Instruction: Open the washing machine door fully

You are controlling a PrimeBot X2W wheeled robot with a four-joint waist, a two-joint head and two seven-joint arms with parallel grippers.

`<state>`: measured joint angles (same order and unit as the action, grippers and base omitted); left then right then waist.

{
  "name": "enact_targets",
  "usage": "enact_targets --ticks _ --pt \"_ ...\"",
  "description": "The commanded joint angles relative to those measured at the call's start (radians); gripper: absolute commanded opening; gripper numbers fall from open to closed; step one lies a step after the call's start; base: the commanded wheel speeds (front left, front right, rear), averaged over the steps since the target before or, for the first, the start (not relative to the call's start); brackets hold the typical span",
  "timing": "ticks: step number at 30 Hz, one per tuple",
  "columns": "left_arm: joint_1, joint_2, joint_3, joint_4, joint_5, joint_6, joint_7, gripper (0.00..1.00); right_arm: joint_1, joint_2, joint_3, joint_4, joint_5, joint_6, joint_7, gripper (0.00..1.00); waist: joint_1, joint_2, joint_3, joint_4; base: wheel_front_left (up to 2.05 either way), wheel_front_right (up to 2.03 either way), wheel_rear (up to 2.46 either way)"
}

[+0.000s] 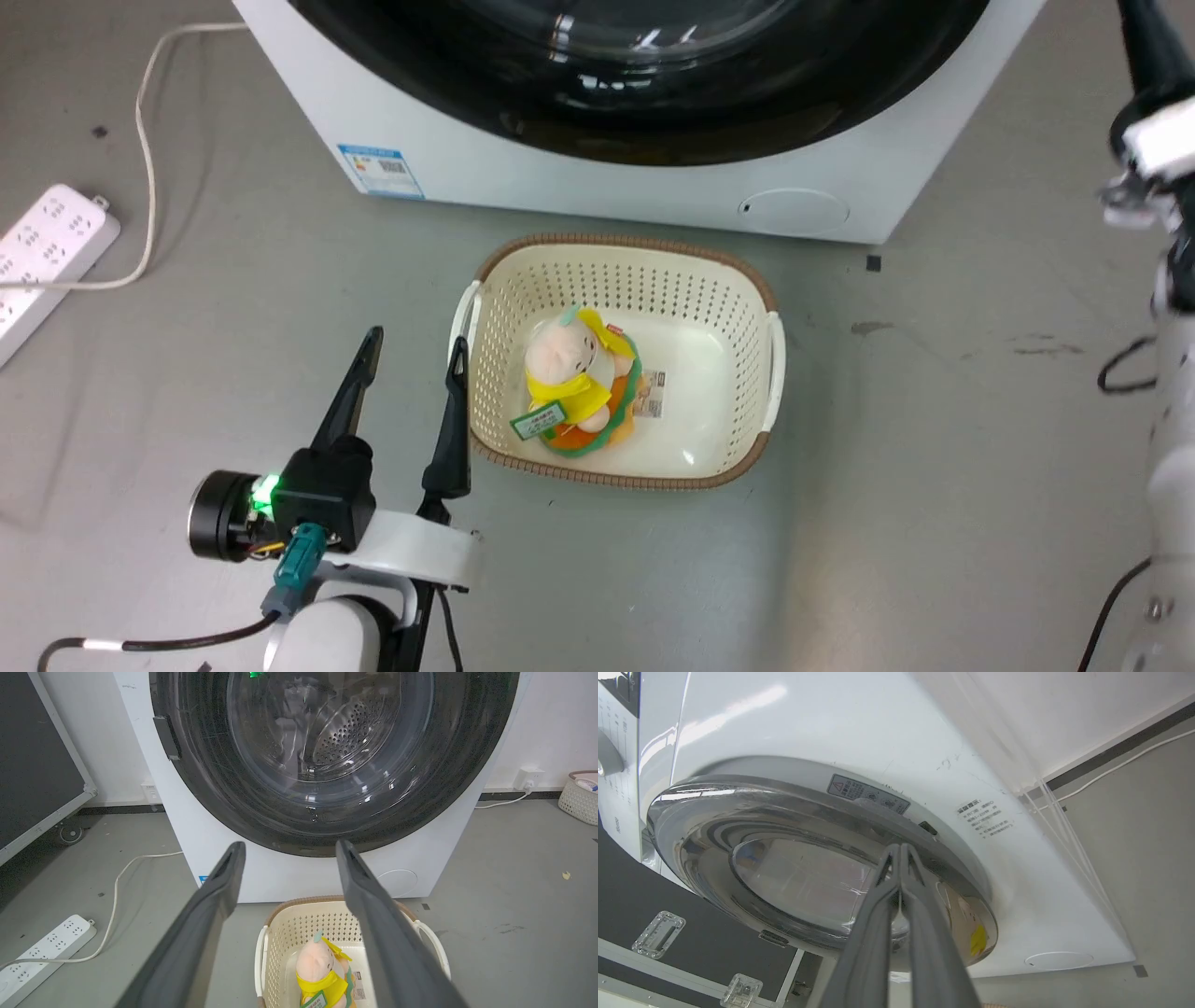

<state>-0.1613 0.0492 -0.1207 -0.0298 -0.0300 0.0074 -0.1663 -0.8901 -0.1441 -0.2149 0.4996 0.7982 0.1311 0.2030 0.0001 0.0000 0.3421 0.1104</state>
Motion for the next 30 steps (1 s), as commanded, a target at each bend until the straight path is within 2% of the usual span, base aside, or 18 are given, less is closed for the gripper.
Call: enact_targets --ticks 1,12,30 --pt "-0.019 0.001 -0.007 -0.007 -0.004 0.005 -0.010 1.00 -0.054 -0.006 -0.017 0.035 0.038 0.000 0.018 0.00 -0.0001 0.0000 0.014 0.007 0.00 0.00 0.00" --pt "-0.055 0.001 -0.027 -0.029 -0.012 0.012 -0.033 1.00 -0.296 -0.057 -0.065 0.246 0.134 0.000 0.130 0.00 -0.0001 0.0000 0.089 0.040 0.00 0.00 0.00" --pt "-0.101 0.001 -0.070 -0.037 -0.031 0.024 -0.071 1.00 -0.625 -0.157 -0.103 0.617 0.259 0.000 0.385 0.00 -0.0001 0.0000 0.185 0.088 0.00 0.00 0.00"
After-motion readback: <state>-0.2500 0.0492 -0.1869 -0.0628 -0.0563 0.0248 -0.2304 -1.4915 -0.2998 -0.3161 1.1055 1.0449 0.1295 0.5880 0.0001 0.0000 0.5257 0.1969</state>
